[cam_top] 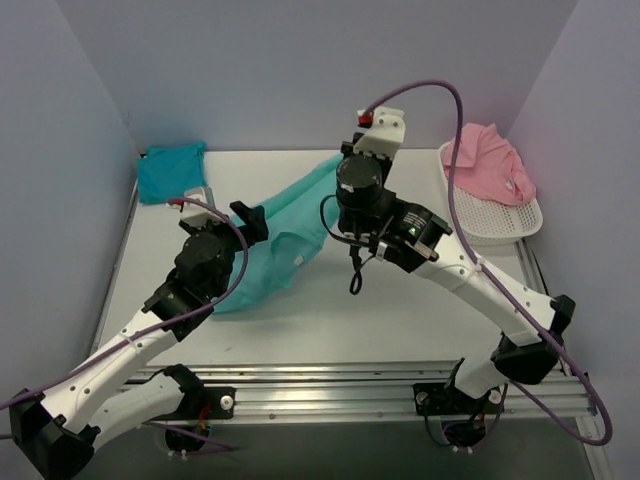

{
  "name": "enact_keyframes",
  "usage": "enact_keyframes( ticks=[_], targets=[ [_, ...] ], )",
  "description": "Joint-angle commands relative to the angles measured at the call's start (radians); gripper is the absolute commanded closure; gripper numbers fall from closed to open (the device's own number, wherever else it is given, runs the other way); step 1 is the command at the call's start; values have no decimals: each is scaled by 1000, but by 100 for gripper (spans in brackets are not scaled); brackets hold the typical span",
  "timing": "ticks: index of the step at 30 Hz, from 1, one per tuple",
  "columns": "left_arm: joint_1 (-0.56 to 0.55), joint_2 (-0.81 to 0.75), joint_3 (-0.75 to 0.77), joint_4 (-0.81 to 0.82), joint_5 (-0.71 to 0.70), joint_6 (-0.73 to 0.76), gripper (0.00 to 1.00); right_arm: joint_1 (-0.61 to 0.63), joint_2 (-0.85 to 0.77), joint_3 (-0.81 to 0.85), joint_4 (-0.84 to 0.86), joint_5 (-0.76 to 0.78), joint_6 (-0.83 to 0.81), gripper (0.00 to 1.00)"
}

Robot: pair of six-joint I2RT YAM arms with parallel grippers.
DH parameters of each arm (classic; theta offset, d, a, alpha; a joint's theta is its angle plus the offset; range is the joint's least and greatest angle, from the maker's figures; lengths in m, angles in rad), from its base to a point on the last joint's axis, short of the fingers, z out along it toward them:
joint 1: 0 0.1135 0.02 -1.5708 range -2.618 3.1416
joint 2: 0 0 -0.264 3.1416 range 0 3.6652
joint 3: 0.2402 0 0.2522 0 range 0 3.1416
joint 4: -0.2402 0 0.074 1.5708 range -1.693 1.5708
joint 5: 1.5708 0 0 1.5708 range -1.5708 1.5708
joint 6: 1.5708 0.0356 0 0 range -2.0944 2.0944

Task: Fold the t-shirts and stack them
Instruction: Grab the tshirt from the pile

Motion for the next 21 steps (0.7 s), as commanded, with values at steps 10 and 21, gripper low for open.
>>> enact_keyframes(
  ticks=[10,21],
  targets=[
    [73,360,156,-23,-55,45,6,-107,-376,-595,-399,136,675,100],
    [159,834,547,-34,217,131,6,-113,-392,-905,-277,-160,732,100]
  ],
)
